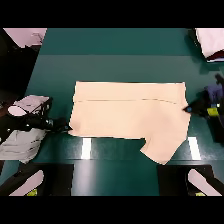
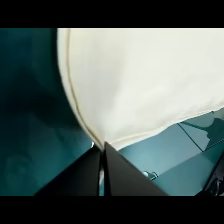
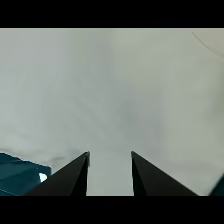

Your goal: Fold the shirts.

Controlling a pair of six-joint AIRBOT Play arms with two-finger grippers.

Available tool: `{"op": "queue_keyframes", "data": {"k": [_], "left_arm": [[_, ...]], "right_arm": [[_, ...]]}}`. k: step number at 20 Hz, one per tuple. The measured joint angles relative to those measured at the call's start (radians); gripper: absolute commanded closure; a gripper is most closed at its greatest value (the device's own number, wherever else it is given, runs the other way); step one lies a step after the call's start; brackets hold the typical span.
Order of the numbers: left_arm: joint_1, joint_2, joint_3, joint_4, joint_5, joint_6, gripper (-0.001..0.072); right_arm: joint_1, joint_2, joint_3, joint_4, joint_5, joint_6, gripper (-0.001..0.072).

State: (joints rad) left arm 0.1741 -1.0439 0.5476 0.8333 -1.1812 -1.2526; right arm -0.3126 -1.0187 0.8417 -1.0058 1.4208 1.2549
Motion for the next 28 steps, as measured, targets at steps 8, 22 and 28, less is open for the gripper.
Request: {"op": "queue_keyframes", "data": {"k": [8, 22, 28], "left_arm": [[0.0, 0.0, 0.082, -0.003, 0.006, 0.022, 0.0685], [0.0, 0.0, 0.089, -0.003, -0.01, 0.032, 0.0686], [0.0, 0.023, 0.089, 0.042, -0.08, 0.036, 0.0686]], "right_arm": [[-0.142, 0.107, -0.313, -0.214, 0.035, 0.12, 0.0376], [0.075, -0.03, -0.403, -0.184, -0.043, 0.161, 0.0689], [0.111, 0.129, -0.284, -0.317, -0.013, 0.168, 0.069]]}}
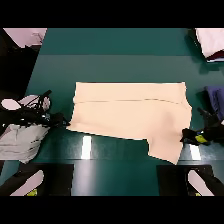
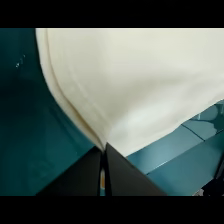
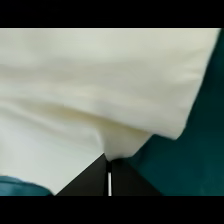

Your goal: Fold the shirts.

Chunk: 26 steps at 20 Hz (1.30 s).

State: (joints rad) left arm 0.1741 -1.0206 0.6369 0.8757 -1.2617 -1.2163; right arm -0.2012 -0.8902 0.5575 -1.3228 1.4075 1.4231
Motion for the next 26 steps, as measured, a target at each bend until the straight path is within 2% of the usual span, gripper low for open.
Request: {"op": "queue_keyframes", "data": {"k": [6, 10, 13, 17, 26], "left_arm": [[0.0, 0.189, -0.011, 0.102, -0.114, -0.061, 0.0686], [0.0, 0.238, -0.012, 0.068, -0.084, -0.082, 0.0686], [0.0, 0.198, 0.011, 0.03, 0.005, -0.088, 0.0686], [0.0, 0.071, 0.097, 0.007, 0.109, -0.087, 0.0685], [-0.02, -0.293, 0.325, -0.049, 0.216, -0.084, 0.0684]], "right_arm": [[0.004, 0.193, 0.146, -0.109, 0.15, 0.0, 0.069], [0.004, 0.23, 0.21, -0.102, 0.122, -0.005, 0.069], [0.023, 0.143, 0.276, -0.064, 0.053, -0.021, 0.069], [0.097, -0.06, 0.399, -0.044, -0.031, -0.032, 0.069], [0.207, -0.479, 0.732, -0.037, -0.098, -0.015, 0.0689]]}}
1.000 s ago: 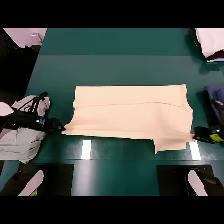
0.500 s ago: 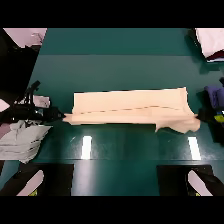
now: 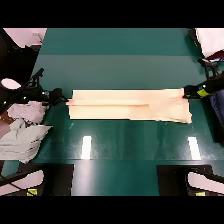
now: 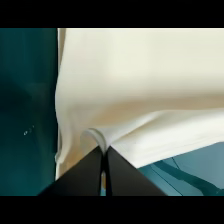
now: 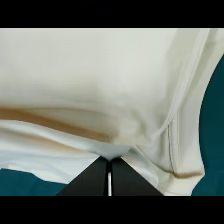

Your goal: Fold the shirts.

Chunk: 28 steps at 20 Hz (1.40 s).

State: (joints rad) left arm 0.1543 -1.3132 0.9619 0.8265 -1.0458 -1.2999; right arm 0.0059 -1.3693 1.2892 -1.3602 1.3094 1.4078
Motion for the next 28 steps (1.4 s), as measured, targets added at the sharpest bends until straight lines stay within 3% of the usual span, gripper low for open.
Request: {"op": "queue_keyframes", "data": {"k": [3, 4, 5, 6, 7, 12, 13, 15, 16, 18, 28], "left_arm": [[-0.029, -0.068, 0.042, -0.007, 0.057, 0.009, 0.0683], [-0.038, -0.082, 0.053, -0.009, 0.081, 0.014, 0.0604], [-0.045, -0.092, 0.063, -0.014, 0.108, 0.017, 0.0249], [-0.048, -0.099, 0.073, -0.017, 0.133, 0.019, -0.0013], [-0.051, -0.105, 0.087, -0.025, 0.154, 0.019, 0.0], [-0.06, -0.113, 0.214, -0.047, 0.147, 0.003, 0.0002], [-0.061, -0.113, 0.239, -0.052, 0.117, -0.001, 0.0078], [-0.063, -0.113, 0.273, -0.067, 0.053, -0.004, 0.0626], [-0.063, -0.113, 0.284, -0.076, 0.025, -0.005, 0.0675], [-0.071, -0.114, 0.297, -0.081, -0.012, -0.004, 0.0675], [-0.298, -0.114, 0.309, -0.094, -0.011, 0.0, 0.0675]], "right_arm": [[0.006, -0.084, 0.089, 0.003, -0.004, 0.014, 0.0687], [0.007, -0.108, 0.115, 0.003, -0.005, 0.016, 0.067], [0.008, -0.13, 0.137, 0.003, -0.008, 0.021, 0.0475], [0.008, -0.15, 0.158, 0.003, -0.016, 0.022, 0.0281], [0.006, -0.169, 0.18, 0.01, -0.023, 0.023, 0.0236], [-0.066, -0.235, 0.291, 0.168, -0.01, 0.012, 0.0236], [-0.089, -0.24, 0.302, 0.192, 0.013, -0.001, 0.0236], [-0.143, -0.246, 0.305, 0.227, 0.068, -0.031, 0.0234], [-0.173, -0.249, 0.295, 0.242, 0.096, -0.046, 0.022], [-0.235, -0.252, 0.256, 0.256, 0.13, -0.076, 0.0081], [-0.467, -0.336, 0.059, 0.419, 0.129, -0.271, 0.0127]]}}
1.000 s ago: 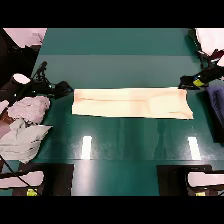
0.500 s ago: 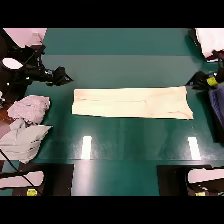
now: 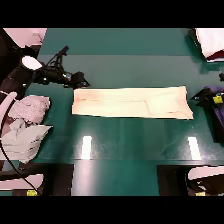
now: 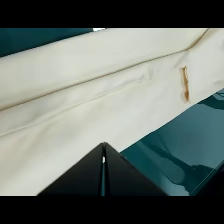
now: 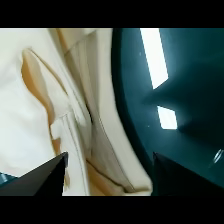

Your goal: Fold the shirts.

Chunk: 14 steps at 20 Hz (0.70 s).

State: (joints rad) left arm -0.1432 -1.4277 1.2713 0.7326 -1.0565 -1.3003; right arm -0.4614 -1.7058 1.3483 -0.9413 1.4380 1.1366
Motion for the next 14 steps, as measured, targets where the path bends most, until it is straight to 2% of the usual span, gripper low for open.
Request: {"op": "queue_keyframes", "data": {"k": [5, 8, 10, 11, 12, 13, 14], "left_arm": [[-0.093, -0.001, 0.0, 0.003, 0.042, 0.0, 0.0676], [-0.134, -0.003, 0.0, 0.012, 0.057, -0.001, 0.0677], [-0.156, -0.007, 0.0, 0.02, 0.069, -0.003, 0.0684], [-0.166, -0.011, 0.0, 0.022, 0.075, -0.005, 0.0684], [-0.174, -0.017, 0.0, 0.024, 0.077, -0.008, 0.0684], [-0.18, -0.026, 0.0, 0.026, 0.081, -0.015, 0.0684], [-0.183, -0.035, 0.0, 0.026, 0.085, -0.021, 0.0684]], "right_arm": [[0.013, -0.078, -0.01, 0.105, 0.025, -0.066, 0.0127], [0.059, -0.102, -0.011, 0.14, 0.033, -0.092, 0.0195], [0.094, -0.11, -0.013, 0.145, 0.035, -0.102, 0.038], [0.109, -0.113, -0.013, 0.142, 0.034, -0.105, 0.041], [0.12, -0.113, -0.013, 0.141, 0.034, -0.108, 0.0486], [0.129, -0.113, -0.013, 0.142, 0.031, -0.111, 0.0656], [0.135, -0.11, -0.013, 0.142, 0.029, -0.112, 0.0689]]}}
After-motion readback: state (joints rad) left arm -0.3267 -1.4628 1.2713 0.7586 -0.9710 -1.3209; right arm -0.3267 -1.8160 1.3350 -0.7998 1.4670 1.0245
